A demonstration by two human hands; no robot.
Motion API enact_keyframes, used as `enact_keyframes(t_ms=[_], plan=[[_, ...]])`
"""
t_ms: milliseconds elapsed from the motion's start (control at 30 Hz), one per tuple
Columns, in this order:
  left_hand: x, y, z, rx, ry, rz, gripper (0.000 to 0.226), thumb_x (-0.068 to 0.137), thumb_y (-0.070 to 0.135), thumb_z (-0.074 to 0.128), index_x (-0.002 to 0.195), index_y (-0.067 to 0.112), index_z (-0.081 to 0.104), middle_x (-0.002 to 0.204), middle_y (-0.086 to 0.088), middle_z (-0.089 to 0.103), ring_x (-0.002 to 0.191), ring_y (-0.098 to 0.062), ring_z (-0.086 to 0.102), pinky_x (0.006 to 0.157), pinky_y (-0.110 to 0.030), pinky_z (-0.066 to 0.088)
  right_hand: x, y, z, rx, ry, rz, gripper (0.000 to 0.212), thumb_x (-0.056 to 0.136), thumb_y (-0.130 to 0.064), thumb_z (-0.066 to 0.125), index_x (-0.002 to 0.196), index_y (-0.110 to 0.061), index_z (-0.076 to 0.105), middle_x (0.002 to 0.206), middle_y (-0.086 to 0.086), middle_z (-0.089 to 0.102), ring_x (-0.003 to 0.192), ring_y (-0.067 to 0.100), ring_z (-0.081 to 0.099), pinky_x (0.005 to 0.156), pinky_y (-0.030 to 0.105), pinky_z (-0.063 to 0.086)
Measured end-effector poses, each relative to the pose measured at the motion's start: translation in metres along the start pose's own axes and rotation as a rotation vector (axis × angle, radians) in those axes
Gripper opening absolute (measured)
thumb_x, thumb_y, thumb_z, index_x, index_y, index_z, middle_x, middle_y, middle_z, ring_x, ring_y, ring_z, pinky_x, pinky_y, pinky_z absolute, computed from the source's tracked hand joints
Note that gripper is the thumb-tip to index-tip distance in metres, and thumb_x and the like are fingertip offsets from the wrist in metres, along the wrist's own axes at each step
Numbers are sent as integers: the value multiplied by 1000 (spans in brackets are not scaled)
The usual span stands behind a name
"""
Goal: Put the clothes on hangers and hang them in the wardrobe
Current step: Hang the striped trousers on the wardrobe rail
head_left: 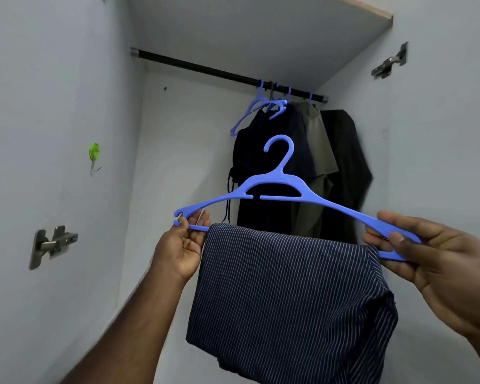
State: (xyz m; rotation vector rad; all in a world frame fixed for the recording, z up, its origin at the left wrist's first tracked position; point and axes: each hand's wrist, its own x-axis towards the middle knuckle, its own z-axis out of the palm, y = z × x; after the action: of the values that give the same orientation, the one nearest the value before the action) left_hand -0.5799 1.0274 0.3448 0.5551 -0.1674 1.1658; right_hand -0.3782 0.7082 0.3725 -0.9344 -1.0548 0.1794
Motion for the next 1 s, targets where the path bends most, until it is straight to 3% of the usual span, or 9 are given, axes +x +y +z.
enact_keyframes(t_ms=[133,300,467,567,633,700,767,833,1000], plan=[[56,5,-4,-3,-13,-9,36,107,13,42,135,-7,52,108,-20,74,97,-31,74,76,-37,63,42,20,21,-20,1,-19,43,73,-13,59,115,-10,67,104,14,76,98,24,74,70,27,61],[124,6,-8,5,-21,-26,39,107,15,42,136,-9,53,124,-22,68,102,-31,73,74,-36,63,93,41,43,-69,5,-105,72,43,-34,72,112,-13,69,103,12,76,97,23,74,69,25,60],[176,4,-12,34,-43,-13,37,108,15,41,131,-9,55,121,-22,70,101,-30,73,71,-35,63,142,63,54,-45,-12,-181,56,40,-35,73,93,-18,79,101,11,77,97,23,74,70,26,61],[205,7,-11,26,-56,-15,35,108,15,39,127,-9,56,114,-22,72,92,-30,75,71,-37,64,169,72,63,-80,-40,-211,77,32,-40,88,104,-16,73,101,10,77,99,24,74,70,26,61],[224,8,-8,26,-58,-13,33,108,15,39,123,-9,58,110,-22,73,89,-31,76,74,-37,63,184,73,71,-94,-40,-222,97,21,-55,94,106,-16,72,101,10,77,97,21,75,69,24,60],[241,9,-5,45,-56,-9,32,108,14,38,116,-9,58,103,-22,74,91,-31,74,88,-37,59,199,75,78,-108,-20,-218,77,39,-44,95,106,-16,70,99,10,77,97,21,74,67,22,59],[259,11,-1,69,-51,-12,31,109,13,38,112,-10,58,100,-22,72,97,-32,70,100,-40,51,215,77,85,-72,-10,-205,28,80,-9,74,107,-14,69,100,13,76,98,22,74,64,21,58],[275,15,3,84,-50,-23,29,109,12,37,111,-9,56,107,-23,69,100,-33,68,99,-41,51,226,79,95,-110,37,-201,27,96,4,52,110,-13,68,104,14,75,94,20,75,64,22,59],[312,25,6,124,-13,-40,25,108,11,39,99,-6,55,121,-24,61,116,-33,62,109,-40,46,250,83,121,-154,114,-234,26,99,3,50,112,-9,68,104,13,74,93,19,75,71,28,62]])
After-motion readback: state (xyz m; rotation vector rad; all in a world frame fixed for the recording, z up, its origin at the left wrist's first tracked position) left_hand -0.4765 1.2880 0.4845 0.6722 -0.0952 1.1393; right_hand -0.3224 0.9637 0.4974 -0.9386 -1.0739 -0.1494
